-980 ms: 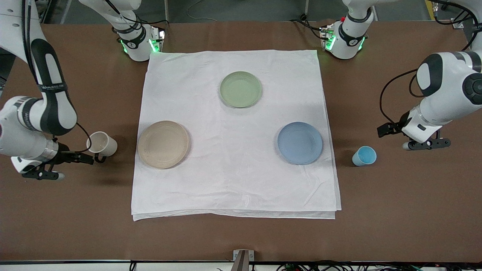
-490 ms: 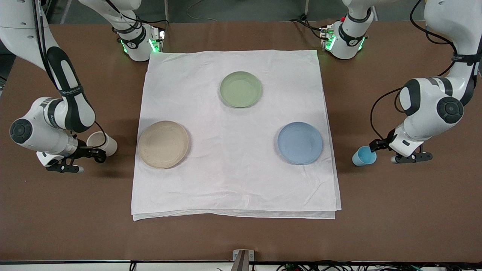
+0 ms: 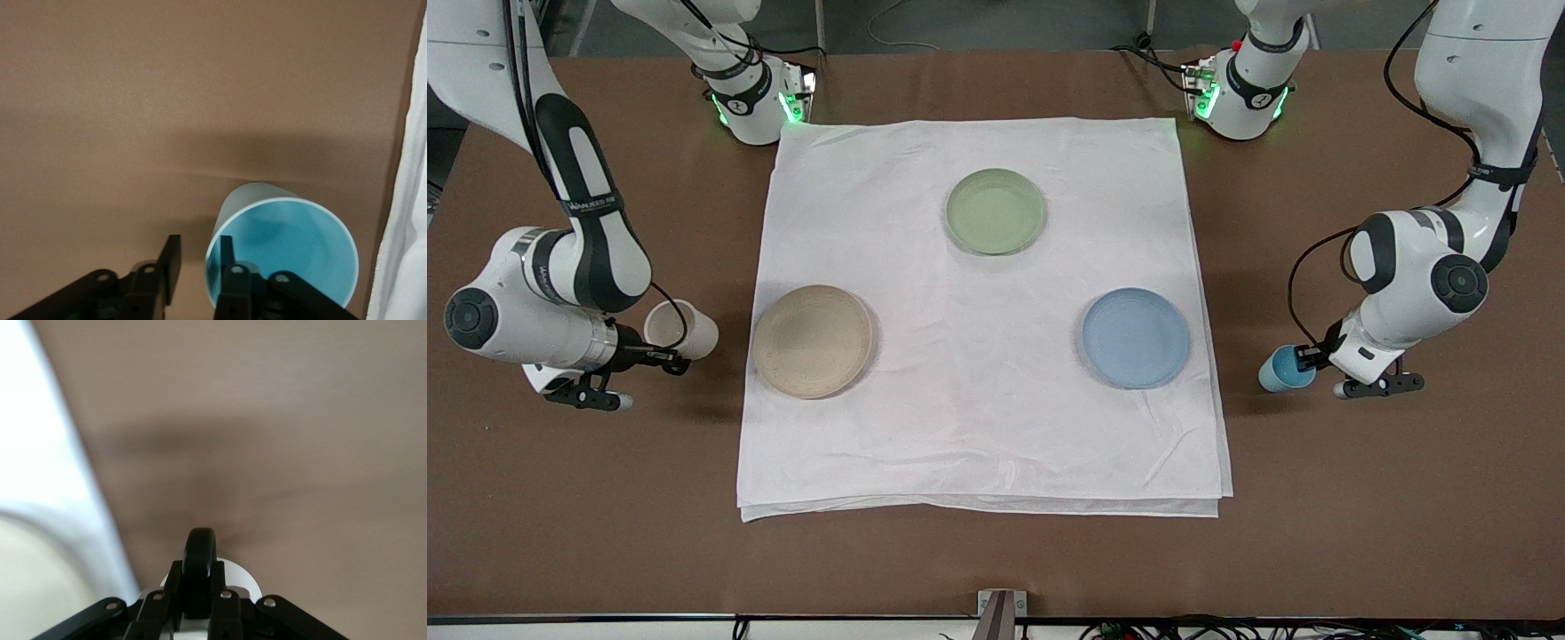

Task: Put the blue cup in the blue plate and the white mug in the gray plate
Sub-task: 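Carry the mug over the beige plate while the left gripper carries the cup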

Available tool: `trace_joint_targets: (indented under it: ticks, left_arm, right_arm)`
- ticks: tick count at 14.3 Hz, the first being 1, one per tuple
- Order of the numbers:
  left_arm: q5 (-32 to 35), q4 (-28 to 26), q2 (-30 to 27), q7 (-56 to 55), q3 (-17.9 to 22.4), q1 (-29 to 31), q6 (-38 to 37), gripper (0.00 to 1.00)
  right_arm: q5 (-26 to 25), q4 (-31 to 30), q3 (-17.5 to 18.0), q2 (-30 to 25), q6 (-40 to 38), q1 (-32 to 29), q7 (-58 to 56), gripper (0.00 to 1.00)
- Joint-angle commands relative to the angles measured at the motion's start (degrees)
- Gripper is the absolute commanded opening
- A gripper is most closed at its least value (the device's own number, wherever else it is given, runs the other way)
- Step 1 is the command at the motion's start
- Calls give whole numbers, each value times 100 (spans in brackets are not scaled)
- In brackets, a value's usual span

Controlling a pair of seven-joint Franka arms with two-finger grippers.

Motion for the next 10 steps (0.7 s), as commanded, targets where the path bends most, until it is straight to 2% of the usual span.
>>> trace_joint_targets:
  ticks: [1, 3, 5, 8, 10]
  left_arm:
    - [-141, 27, -131, -294, -181, -41, -32, 1]
    - [-132, -9, -341, -787, -497, -41, -163, 0]
    - [-132, 26, -570, -1322, -892, -32, -663, 0]
    - [-106, -87, -747, -2421, -1560, -41, -788, 0]
    - [-53, -149, -694, -2958, -1807, -154, -700, 1]
  right_arm:
    - [313, -319, -2, -569, -255, 672, 935, 0]
    - [349, -460, -2, -649, -211, 1146, 1524, 0]
    - [349, -530, -11, -622, -97, 1490, 1868, 0]
    - [349, -969, -11, -587, 586, 1676, 1887, 1]
    - [349, -1058, -11, -474, 904, 1711, 1887, 2]
